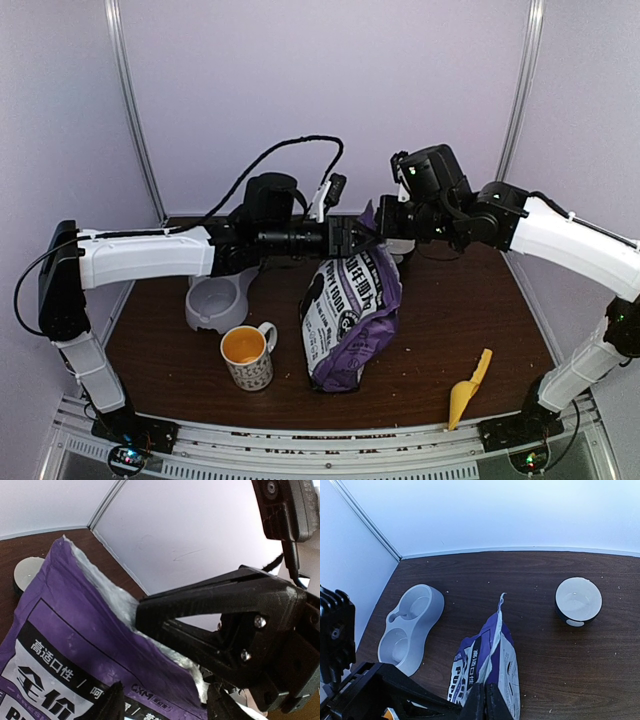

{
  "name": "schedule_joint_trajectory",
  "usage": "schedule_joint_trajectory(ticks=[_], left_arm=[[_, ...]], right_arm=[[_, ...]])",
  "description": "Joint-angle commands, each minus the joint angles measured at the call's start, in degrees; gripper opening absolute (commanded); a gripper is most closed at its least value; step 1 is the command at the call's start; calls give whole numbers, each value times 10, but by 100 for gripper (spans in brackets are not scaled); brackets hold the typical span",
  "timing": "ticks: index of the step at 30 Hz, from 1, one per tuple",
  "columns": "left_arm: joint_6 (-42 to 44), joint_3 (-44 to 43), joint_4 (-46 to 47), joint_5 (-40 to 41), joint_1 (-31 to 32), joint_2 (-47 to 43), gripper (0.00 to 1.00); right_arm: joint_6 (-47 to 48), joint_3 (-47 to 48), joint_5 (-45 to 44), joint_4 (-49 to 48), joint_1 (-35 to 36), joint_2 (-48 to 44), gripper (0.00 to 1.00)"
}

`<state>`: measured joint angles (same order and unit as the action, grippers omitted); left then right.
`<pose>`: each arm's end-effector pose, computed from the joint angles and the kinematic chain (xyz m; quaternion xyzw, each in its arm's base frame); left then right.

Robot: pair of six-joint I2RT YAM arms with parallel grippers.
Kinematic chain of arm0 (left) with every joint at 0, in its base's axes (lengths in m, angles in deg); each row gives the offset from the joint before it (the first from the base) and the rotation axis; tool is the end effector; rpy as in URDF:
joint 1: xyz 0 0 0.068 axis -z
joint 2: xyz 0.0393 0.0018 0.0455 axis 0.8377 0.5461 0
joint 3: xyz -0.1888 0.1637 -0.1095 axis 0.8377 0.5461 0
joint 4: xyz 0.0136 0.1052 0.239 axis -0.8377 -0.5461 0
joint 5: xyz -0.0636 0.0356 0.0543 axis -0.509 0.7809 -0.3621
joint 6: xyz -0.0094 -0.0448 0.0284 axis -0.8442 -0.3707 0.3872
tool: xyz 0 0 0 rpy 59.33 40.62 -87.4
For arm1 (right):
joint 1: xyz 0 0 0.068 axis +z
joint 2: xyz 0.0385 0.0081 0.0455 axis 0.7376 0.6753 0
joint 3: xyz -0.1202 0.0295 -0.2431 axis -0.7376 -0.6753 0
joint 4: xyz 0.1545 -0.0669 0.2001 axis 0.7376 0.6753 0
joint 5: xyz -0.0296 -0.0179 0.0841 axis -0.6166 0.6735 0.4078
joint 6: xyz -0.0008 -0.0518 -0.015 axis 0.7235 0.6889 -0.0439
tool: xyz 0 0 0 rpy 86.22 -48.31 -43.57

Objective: Serve the pet food

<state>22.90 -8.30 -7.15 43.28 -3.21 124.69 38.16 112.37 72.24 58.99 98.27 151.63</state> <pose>0.2386 -0.3472 0.3167 0.1772 0.7532 -0.5649 0.2866 0.2175 0.2514 0.3760 -0.0618 0.8686 0.2389 0.4298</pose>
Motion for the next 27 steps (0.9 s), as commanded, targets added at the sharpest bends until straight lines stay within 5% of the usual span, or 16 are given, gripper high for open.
schedule_joint_trajectory(ticks=[1,9,21,27], left_arm=[[4,-21,-7,-6,4,6,56],[0,-30,-28,-10,4,21,33],[-15,-52,-22,-34,4,45,21],[-18,-50,-21,-27,4,42,0]], right_arm=[[-2,-8,2,-10,-2,-17,0],[4,-17,6,-17,-1,-17,0],[13,-20,12,-24,0,-15,0],[16,-25,7,-19,0,-11,0]])
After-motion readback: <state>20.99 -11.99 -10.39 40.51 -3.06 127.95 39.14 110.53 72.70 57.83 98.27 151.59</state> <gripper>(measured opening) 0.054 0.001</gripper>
